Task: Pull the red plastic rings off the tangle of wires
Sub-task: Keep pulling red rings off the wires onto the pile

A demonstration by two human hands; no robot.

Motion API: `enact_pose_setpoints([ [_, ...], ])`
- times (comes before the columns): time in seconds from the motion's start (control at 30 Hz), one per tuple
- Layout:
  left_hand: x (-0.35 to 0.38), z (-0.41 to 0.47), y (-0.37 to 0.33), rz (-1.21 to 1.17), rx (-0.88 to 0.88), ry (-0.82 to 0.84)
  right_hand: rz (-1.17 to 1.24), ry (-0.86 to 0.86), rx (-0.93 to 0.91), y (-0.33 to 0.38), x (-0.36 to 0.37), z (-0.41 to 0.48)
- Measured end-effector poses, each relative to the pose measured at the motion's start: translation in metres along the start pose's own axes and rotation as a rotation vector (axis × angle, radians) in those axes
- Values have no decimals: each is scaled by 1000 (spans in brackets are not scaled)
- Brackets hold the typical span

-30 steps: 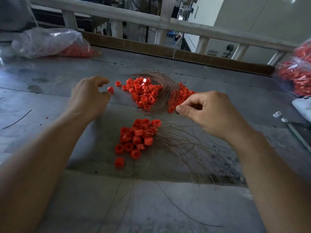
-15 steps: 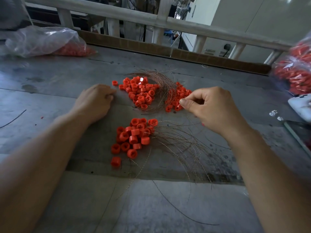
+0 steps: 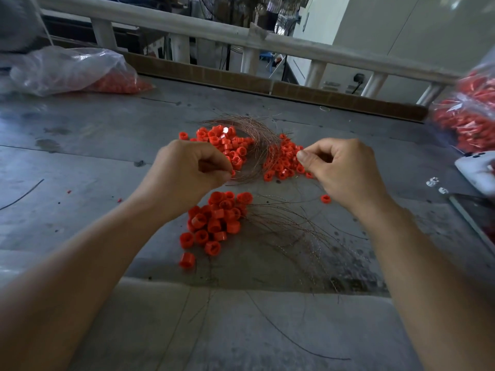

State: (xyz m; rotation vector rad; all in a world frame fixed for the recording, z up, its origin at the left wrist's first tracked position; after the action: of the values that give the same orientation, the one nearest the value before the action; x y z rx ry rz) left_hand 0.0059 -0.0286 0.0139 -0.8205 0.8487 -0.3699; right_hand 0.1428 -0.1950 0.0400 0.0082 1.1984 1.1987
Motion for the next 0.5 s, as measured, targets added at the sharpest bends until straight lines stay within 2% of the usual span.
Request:
enact_pose_setpoints([
  [0.3,6,-2,-3,-31,18,44,-187,234,-201,0,35,6],
  [0.5,10,-2,-4,16,28,94,-257,281,-256,-8,48,7],
])
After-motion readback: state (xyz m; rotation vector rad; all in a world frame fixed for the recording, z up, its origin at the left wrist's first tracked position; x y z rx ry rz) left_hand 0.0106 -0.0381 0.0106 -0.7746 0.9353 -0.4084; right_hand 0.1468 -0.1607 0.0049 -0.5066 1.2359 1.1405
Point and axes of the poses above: each hand's wrist, its own z-axis towards the middle knuckle, its own x-axis out of the palm, y = z × x, the point moved 1 cm from there along z, towards the middle knuckle, and after that the axes turned 1 degree about -y, right-handed, at the moved point
